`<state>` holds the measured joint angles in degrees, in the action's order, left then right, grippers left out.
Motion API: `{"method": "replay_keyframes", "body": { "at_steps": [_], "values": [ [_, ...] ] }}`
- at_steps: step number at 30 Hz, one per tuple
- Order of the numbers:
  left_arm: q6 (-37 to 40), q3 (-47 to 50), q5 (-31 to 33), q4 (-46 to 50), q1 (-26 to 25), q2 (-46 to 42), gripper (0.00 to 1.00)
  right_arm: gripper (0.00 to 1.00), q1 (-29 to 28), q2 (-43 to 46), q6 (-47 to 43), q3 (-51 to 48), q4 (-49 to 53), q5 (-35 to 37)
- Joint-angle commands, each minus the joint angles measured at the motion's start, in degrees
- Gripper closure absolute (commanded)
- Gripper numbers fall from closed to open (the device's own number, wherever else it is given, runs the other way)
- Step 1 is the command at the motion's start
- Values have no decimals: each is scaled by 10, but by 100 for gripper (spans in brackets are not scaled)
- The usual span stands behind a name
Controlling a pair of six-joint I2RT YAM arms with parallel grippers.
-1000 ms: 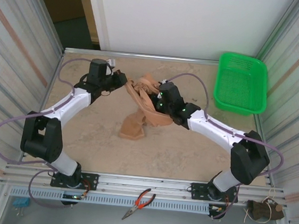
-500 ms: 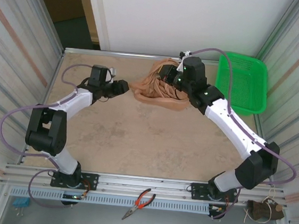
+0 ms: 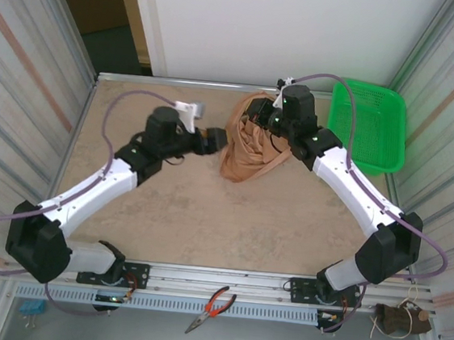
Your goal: Fold the inside-out t-shirt
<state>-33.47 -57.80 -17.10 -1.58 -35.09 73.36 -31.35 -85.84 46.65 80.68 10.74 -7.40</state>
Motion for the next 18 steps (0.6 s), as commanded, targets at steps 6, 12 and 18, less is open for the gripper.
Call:
{"method": "replay_keyframes", "body": {
  "at_steps": [6, 12, 18],
  "values": [
    [26, -5, 122, -145, -156, 107, 21, 100, 4, 5, 74, 0, -86, -1],
    [5, -71, 155, -149, -185, 237, 32, 100, 6, 15, 146, -31, -166, -1],
    [11, -90, 195, -78, -179, 294, 100, 100, 16, 29, 191, -30, -212, -7]
  ]
}}
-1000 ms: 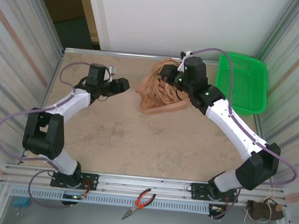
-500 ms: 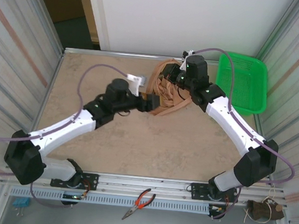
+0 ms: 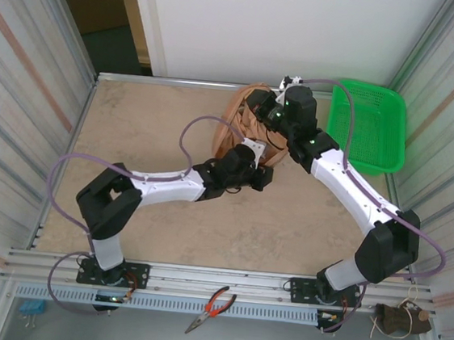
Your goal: Fold the inside-out t-shirt
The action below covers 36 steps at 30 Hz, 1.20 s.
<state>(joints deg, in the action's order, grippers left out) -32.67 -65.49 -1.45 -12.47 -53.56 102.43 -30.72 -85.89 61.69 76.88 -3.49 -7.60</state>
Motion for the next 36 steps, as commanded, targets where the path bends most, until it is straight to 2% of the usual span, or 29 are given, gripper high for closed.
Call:
{"method": "replay_keyframes", "body": {
  "at_steps": [1, 5, 8, 9, 10, 12, 15, 18, 21, 24, 31, 34, 36],
  "values": [
    [1, -2, 44, 38, 9, 3, 100, 100, 13, 34, 44, 13, -71, -8],
    [-4, 41, 54, 59, 30, 4, 100, 100, 25, 44, 48, 34, -69, -20],
    [4, 73, 20, 62, 53, -4, 100, 100, 35, 47, 43, 56, -39, -40],
    [17, 89, -1, 53, 58, -18, 88, 100, 41, 48, 37, 66, -21, -52],
    [30, 107, -17, 44, 61, -40, 65, 100, 47, 48, 28, 73, -1, -62],
    [54, 140, -43, 43, 64, -106, 41, 100, 65, 49, 3, 90, 45, -92],
    [77, 166, -48, 79, 70, -233, 26, 100, 98, 49, -49, 112, 112, -164],
    [89, 156, -57, 116, 107, -333, 16, 100, 136, 32, -110, 149, 175, -274],
    [94, 119, -76, 116, 165, -365, 11, 100, 155, 24, -139, 166, 202, -358],
    [119, 45, -106, 124, 204, -327, 10, 100, 150, 30, -162, 167, 226, -368],
    [150, -57, -182, 72, 193, -211, 9, 100, 141, 45, -169, 144, 233, -362],
    [148, -77, -178, 58, 183, -174, 9, 100, 134, 48, -175, 140, 238, -365],
    [133, -88, -160, 50, 186, -151, 16, 100, 128, 52, -178, 137, 241, -370]
  ]
}}
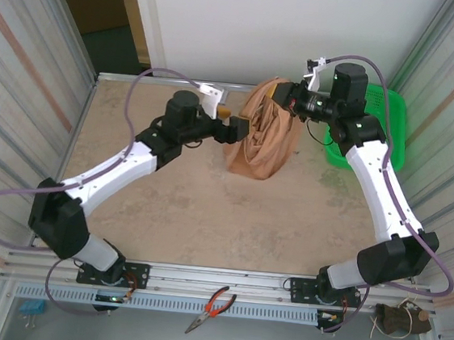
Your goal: Fold the inside-out t-shirt
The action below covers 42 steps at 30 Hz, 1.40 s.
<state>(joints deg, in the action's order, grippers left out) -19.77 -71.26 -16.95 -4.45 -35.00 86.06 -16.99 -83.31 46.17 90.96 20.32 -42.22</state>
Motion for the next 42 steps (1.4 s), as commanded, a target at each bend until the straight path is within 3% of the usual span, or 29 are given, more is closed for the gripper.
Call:
{"method": "replay_keyframes", "body": {
  "at_steps": [1, 6, 8, 11, 16, 18, 24, 27, 33, 42],
  "values": [
    [-11, -35, -3, -38, 8, 24, 27, 100, -11, 31, -26, -8, 4, -26],
    [-128, -46, -5, -83, 75, 73, 100, 100, -11, 58, -23, -36, -11, -54],
    [-183, -48, 0, -86, 105, 92, 100, 100, -8, 71, -18, -48, -25, -72],
    [-256, -62, -47, -91, 148, 138, 100, 100, -3, 86, 2, -67, -61, -100],
    [-281, -78, -135, -73, 155, 208, 100, 100, 6, 105, 22, -70, -137, -108],
    [-277, -48, -153, -94, 142, 212, 91, 100, 12, 106, 24, -68, -162, -99],
    [-210, 64, -233, -148, 79, 165, 45, 100, 28, 96, 36, -78, -264, -90],
    [-186, 121, -225, -155, 75, 97, 33, 100, 38, 85, 37, -83, -290, -105],
    [-141, 147, -117, -107, 93, -59, 24, 100, 43, 78, 44, -104, -332, -151],
    [-108, 1, -158, -91, 72, -36, 22, 100, 42, 73, 47, -104, -337, -182]
  ]
}}
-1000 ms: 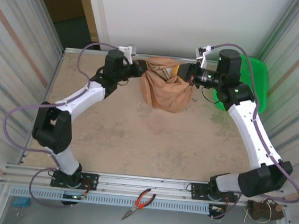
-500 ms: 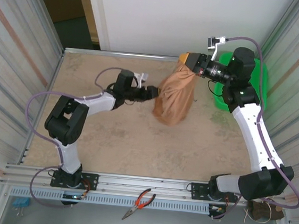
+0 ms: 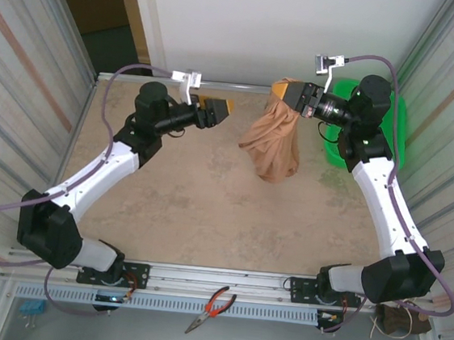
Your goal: Fold the inside-out t-shirt
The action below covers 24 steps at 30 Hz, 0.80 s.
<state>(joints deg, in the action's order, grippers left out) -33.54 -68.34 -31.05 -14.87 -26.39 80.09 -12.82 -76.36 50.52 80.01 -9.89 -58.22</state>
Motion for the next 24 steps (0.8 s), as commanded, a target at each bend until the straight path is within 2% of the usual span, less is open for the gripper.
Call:
{"method": "replay_keyframes", "body": {
  "at_steps": [1, 6, 9, 14, 15, 16, 18, 19, 20, 24],
  "values": [
    [35, -39, -20, 15, -21, 31, 22, 100, 0, 3, 4, 6, -35, -22],
    [52, -90, -29, 33, -50, 92, 21, 100, -9, -3, 5, 6, -39, -24],
    [47, -106, -60, 34, -66, 139, 18, 100, -14, -8, 5, 9, -41, -22],
    [32, -83, -90, -5, -101, 189, 17, 100, -14, -8, 4, 7, -43, -27],
    [16, -81, -99, -29, -105, 201, 22, 100, -13, -6, 3, 4, -43, -29],
    [-1, -79, -108, -52, -106, 212, 34, 100, -10, -3, 4, -1, -43, -31],
    [-38, -81, -111, -84, -102, 229, 71, 100, -2, 10, 4, -16, -46, -32],
    [-50, -80, -111, -97, -97, 230, 88, 100, 3, 16, 4, -23, -47, -31],
    [-64, -76, -105, -107, -90, 227, 100, 100, 10, 25, 5, -34, -47, -30],
    [-93, -36, -73, -138, -52, 168, 100, 100, 38, 67, 4, -90, -45, -18]
  ]
}}
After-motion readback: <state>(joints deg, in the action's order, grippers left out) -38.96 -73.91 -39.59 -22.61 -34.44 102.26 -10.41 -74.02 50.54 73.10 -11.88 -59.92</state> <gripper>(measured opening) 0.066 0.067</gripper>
